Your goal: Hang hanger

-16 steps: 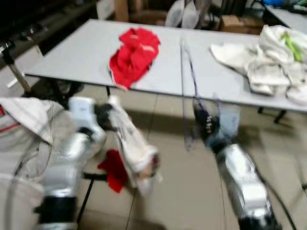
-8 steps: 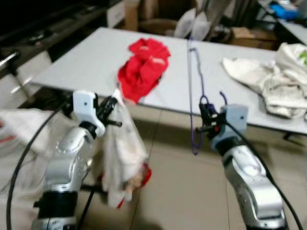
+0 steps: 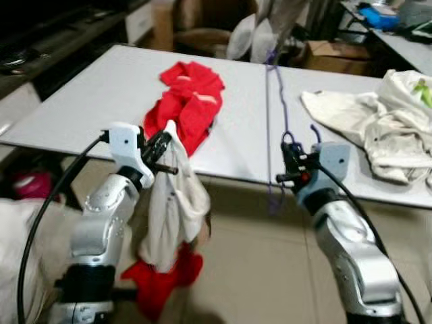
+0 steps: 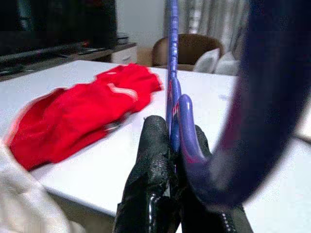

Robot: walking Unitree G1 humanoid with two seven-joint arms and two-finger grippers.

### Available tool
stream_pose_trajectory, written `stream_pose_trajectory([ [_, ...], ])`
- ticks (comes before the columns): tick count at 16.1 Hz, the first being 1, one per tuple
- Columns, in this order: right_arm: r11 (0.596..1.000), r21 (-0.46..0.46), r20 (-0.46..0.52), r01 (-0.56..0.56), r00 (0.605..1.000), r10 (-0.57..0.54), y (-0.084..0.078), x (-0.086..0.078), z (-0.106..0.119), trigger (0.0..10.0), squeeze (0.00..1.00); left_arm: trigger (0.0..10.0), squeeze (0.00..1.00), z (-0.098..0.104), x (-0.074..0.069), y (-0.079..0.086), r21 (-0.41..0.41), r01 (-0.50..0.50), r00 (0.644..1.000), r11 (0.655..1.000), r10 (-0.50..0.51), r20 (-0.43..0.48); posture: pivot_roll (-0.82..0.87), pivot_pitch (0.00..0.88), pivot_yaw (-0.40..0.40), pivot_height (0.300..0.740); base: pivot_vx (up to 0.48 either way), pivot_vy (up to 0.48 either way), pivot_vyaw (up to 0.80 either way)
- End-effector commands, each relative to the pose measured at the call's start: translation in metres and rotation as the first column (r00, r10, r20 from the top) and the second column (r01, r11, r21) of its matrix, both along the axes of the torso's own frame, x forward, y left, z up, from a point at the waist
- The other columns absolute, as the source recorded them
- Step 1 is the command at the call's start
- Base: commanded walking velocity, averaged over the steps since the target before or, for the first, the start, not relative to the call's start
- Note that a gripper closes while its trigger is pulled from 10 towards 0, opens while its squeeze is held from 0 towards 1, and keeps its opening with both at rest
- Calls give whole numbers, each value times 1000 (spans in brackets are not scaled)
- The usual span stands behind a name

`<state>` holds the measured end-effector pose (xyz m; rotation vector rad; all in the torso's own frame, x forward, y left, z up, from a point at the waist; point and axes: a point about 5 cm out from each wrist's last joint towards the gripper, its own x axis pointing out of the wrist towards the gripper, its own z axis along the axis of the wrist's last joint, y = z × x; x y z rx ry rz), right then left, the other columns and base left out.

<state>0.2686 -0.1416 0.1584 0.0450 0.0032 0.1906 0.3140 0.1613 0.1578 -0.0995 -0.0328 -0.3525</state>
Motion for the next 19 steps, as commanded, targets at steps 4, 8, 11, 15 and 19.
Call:
stream_pose_trajectory([
  [4,998,-61,-18,-7,1000,6,-11,-4,-3,10000,0,10000,0,8,1,-21,-9,82,996,997,-82,38,-189,0,-2,740,424,0,-577],
  [8,985,-140,-59,-103,994,95,-19,-10,-7,10000,0,10000,0,17,4,-8,30,39,996,999,-41,75,-188,0,-16,740,420,0,0],
  [11,986,-142,-71,-92,994,82,-25,-9,-10,10000,0,10000,0,21,5,-9,34,59,995,998,-62,84,-174,0,-15,740,410,0,0],
  [15,984,-145,-69,-107,993,98,-20,-8,-9,10000,0,10000,0,22,6,-20,26,104,991,994,-106,84,-188,0,-3,740,410,0,0],
  [19,963,-160,-150,-217,969,194,-28,-19,-12,10000,0,10000,0,25,13,-30,46,149,985,988,-153,76,-188,0,6,740,392,0,0],
])
